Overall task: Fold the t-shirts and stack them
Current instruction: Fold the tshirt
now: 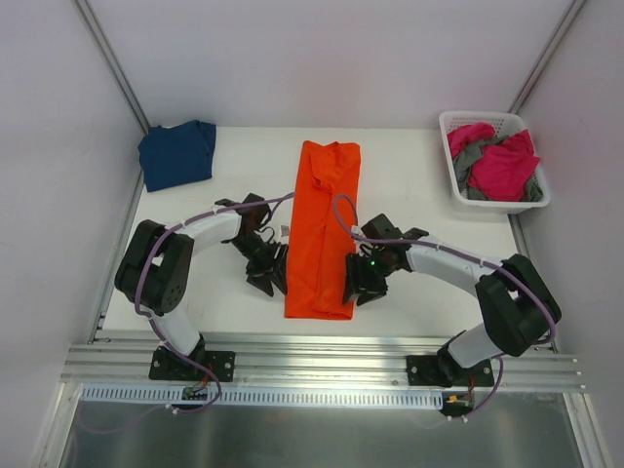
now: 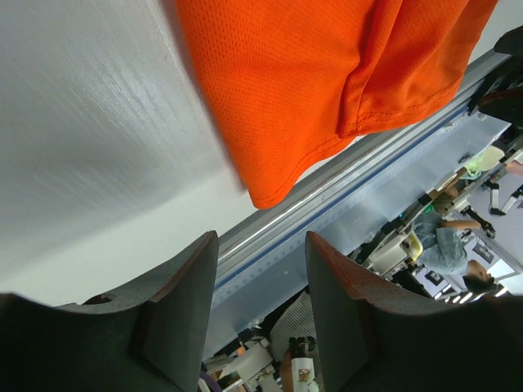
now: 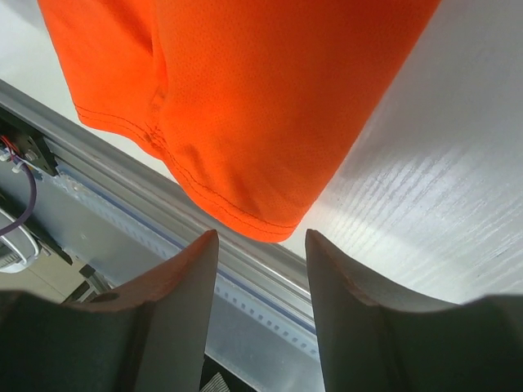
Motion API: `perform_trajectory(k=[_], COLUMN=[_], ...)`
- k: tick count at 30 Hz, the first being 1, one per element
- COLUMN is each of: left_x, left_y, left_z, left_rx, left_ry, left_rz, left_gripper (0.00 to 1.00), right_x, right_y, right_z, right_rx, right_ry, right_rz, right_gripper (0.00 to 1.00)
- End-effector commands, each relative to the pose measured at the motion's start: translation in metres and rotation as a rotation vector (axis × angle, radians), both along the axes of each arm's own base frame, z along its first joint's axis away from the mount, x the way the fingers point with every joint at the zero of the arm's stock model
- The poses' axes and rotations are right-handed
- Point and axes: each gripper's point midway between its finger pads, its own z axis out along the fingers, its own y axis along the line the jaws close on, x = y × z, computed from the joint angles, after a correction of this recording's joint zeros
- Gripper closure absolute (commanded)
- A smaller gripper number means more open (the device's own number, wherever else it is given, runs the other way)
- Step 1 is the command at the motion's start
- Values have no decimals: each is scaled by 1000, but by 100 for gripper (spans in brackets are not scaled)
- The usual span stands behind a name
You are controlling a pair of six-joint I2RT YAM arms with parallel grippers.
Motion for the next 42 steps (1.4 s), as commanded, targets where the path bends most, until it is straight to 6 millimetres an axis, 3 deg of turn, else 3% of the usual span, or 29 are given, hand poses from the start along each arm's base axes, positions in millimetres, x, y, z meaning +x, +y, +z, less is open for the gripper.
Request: perform_trajectory(k=[1, 8, 16, 42], left_x=[-7, -11, -11, -33], left_y=[-3, -4, -9, -17], left_z=[4, 1, -7, -22], left_rx=[-28, -30, -22, -35], left_ry=[26, 46, 80, 211], left_rz=[8, 14, 26, 34], left_gripper=[53, 53, 52, 61], right_x=[-14, -26, -25, -1], right_y=[-5, -11, -10, 12], right_z=[5, 0, -7, -16], right_rx=[10, 10, 3, 21], right_ry=[25, 42, 58, 64], right_rz=[-6, -4, -5, -24], right_gripper=[49, 49, 49, 55])
